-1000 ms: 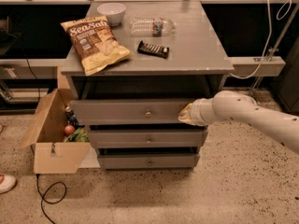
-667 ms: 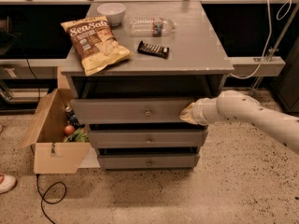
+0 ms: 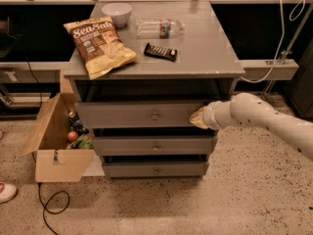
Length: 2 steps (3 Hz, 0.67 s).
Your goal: Close top drawer
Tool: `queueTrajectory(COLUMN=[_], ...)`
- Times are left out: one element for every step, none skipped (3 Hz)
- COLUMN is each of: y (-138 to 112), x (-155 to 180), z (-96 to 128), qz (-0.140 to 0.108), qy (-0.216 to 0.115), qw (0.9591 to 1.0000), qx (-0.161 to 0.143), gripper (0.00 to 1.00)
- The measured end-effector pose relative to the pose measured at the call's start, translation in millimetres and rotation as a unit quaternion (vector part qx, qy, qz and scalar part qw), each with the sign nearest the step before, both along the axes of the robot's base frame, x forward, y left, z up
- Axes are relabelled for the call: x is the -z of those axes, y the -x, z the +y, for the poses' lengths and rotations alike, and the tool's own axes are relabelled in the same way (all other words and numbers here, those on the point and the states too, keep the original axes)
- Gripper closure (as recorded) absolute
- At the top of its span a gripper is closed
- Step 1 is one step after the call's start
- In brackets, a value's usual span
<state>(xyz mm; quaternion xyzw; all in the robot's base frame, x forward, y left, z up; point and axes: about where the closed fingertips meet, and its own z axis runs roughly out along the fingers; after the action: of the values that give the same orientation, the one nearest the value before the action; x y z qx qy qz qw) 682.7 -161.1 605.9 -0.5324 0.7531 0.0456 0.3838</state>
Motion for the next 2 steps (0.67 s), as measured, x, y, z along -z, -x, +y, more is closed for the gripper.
queueTrajectory(y=[-3.9,-5.6], x=[2.0,5.3], z=[-3.4,-7.2], qz=[0.02,0.04], qy=[-0.017,-0.036], qw=[0.9994,0.9968], qx=[0.025,0.059], gripper=[1.0,1.0])
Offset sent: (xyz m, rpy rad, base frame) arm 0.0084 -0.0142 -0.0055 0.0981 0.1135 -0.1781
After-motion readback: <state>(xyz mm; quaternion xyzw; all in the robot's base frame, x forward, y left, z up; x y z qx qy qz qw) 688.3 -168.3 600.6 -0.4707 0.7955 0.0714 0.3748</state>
